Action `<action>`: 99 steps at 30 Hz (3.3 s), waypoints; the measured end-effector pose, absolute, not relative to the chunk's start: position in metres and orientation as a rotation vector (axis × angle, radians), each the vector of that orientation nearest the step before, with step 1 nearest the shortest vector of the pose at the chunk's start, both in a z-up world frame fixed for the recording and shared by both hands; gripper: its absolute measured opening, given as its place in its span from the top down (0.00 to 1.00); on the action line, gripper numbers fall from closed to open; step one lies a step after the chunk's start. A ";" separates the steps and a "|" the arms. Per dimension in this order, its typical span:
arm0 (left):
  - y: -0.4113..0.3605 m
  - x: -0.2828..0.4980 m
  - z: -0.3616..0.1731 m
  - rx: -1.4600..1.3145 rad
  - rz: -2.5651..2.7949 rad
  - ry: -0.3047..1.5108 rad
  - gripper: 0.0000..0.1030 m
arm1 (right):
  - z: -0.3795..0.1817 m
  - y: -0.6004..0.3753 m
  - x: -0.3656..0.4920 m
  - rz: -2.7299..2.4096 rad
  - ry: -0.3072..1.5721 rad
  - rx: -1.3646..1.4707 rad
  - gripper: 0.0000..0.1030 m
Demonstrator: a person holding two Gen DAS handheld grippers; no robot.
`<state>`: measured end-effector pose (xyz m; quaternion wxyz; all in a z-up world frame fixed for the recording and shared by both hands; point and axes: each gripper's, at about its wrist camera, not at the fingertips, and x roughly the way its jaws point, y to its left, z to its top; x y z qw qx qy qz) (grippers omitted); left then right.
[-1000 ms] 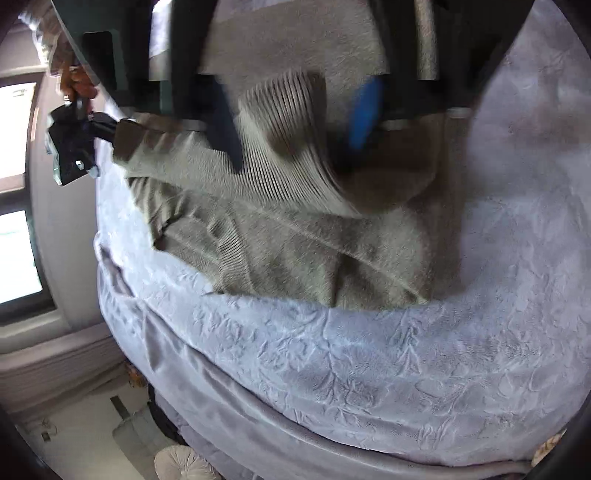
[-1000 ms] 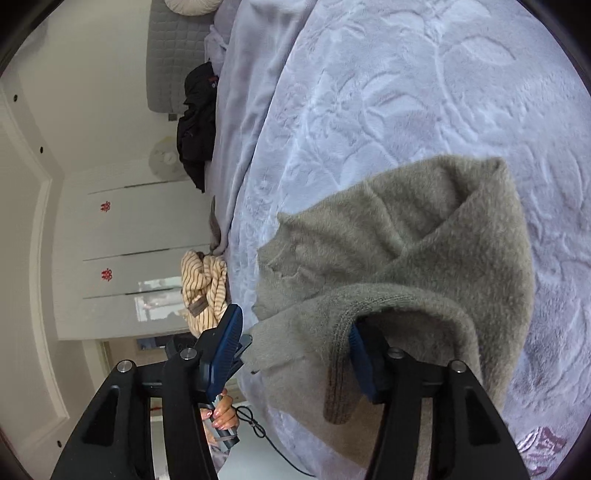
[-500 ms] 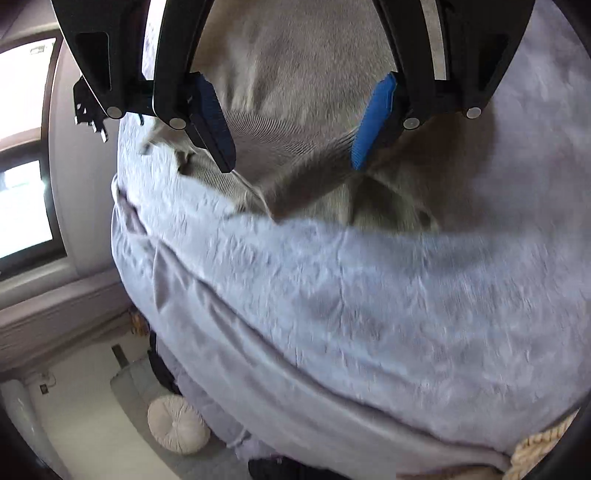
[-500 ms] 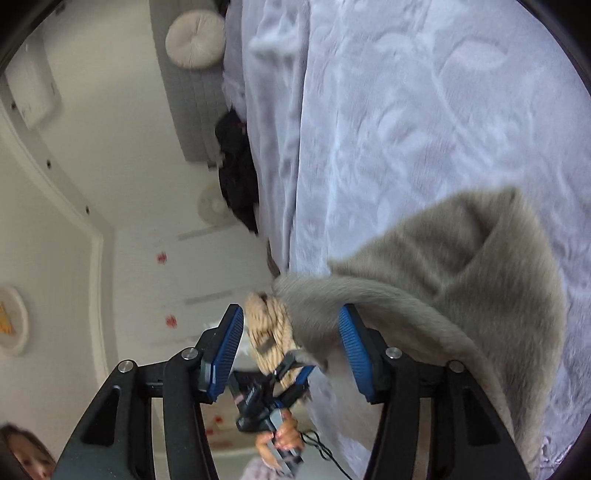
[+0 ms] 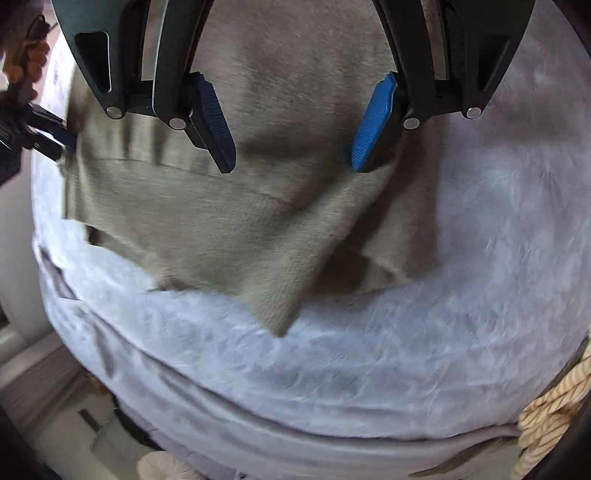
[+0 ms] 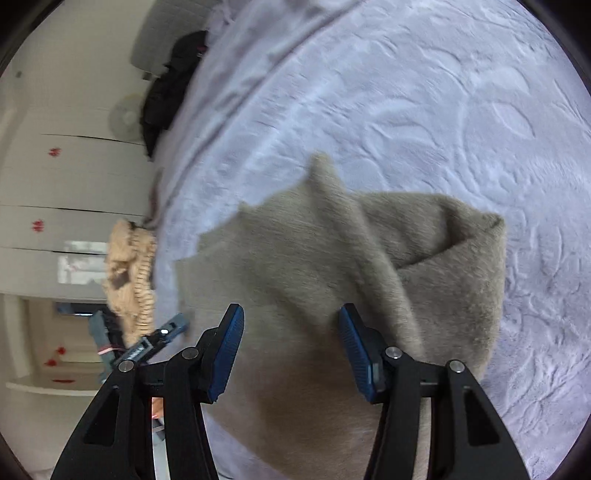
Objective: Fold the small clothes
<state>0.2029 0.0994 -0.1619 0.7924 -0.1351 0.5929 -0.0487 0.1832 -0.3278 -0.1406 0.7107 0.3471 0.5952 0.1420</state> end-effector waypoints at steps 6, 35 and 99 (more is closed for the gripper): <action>0.130 0.191 -0.146 -0.283 -0.040 1.266 0.36 | -0.138 -0.359 0.163 0.231 1.284 0.785 0.44; 0.163 0.075 -0.146 -0.310 -0.273 1.434 0.36 | -0.107 -0.299 0.017 0.352 1.366 0.851 0.32; 0.179 0.064 -0.189 -0.154 -0.233 1.454 0.33 | -0.144 -0.319 -0.006 -0.114 1.362 0.744 0.58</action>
